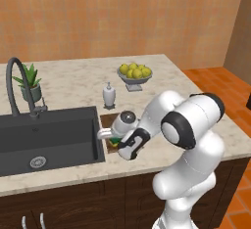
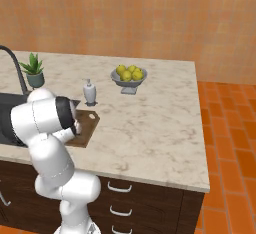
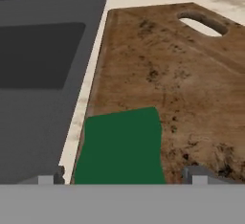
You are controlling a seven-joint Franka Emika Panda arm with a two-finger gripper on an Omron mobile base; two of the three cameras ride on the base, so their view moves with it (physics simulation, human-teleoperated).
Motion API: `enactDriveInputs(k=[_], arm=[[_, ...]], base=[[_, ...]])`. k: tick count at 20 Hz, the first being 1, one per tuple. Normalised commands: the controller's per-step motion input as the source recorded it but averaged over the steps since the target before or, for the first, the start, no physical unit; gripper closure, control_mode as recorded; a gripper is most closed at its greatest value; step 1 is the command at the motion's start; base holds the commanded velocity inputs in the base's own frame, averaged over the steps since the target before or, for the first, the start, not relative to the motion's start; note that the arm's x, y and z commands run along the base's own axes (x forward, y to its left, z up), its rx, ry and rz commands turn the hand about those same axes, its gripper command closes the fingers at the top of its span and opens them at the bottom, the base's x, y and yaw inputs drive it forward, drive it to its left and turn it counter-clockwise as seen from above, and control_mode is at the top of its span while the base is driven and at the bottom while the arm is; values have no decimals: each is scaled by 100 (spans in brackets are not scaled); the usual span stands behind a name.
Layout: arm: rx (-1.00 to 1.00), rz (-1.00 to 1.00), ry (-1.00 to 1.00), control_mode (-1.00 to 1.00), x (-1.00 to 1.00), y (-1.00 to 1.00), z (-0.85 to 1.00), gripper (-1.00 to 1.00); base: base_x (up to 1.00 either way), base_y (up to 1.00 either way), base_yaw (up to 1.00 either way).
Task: Pick up the sponge from the counter and clean the cutting board by briefly scrubbing or pressing down on the cutting board. Once finished, release the sponge.
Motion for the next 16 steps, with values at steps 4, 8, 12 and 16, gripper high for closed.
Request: enactDriveInputs(k=[4,8,12,16], arm=[[0,0,-16,-100,0,-16,32,-100],[4,0,-21,-100,-22,-24,93,-100],[6,3,-18,-100,-50,-26,100,-100],[13,10,-14,-100,-50,-31,100,-100]], base=[[0,0,0],[0,0,0],[0,0,0],[0,0,0]])
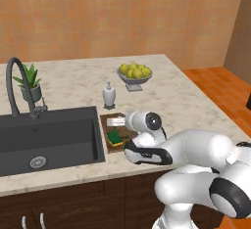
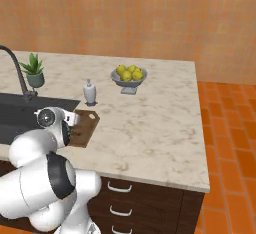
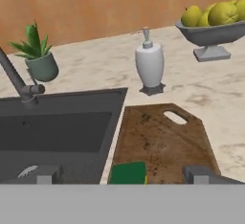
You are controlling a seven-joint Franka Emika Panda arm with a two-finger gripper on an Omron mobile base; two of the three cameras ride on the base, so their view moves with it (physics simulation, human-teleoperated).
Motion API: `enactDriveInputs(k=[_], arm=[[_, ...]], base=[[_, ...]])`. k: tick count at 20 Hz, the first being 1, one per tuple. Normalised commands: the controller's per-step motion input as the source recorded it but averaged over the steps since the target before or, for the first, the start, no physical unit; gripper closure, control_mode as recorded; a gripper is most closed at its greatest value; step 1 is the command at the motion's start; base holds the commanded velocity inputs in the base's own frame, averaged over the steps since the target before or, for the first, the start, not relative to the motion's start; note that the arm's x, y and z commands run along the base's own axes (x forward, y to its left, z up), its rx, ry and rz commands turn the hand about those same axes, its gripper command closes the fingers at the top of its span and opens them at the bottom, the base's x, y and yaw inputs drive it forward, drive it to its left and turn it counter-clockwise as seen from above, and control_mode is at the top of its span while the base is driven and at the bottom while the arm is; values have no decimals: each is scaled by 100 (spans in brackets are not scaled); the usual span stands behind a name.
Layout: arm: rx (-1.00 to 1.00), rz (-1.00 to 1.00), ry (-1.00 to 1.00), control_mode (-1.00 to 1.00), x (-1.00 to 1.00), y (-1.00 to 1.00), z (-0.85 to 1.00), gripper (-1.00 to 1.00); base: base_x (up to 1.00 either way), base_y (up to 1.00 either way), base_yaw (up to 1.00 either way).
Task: Pick up the sponge from the counter and clean the cutting board by briefly scrubbing or pressing down on the cutting board. Once finished, release the sponge.
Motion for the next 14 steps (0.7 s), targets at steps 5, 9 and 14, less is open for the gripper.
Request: enactDriveInputs(k=[5,9,14], arm=[[18,9,-1,-100,-50,-37,100,-100],[18,10,0,-100,-71,-53,100,-100],[23,9,7,-100,-91,-77,100,-100]], base=[[0,0,0],[0,0,0],[0,0,0]])
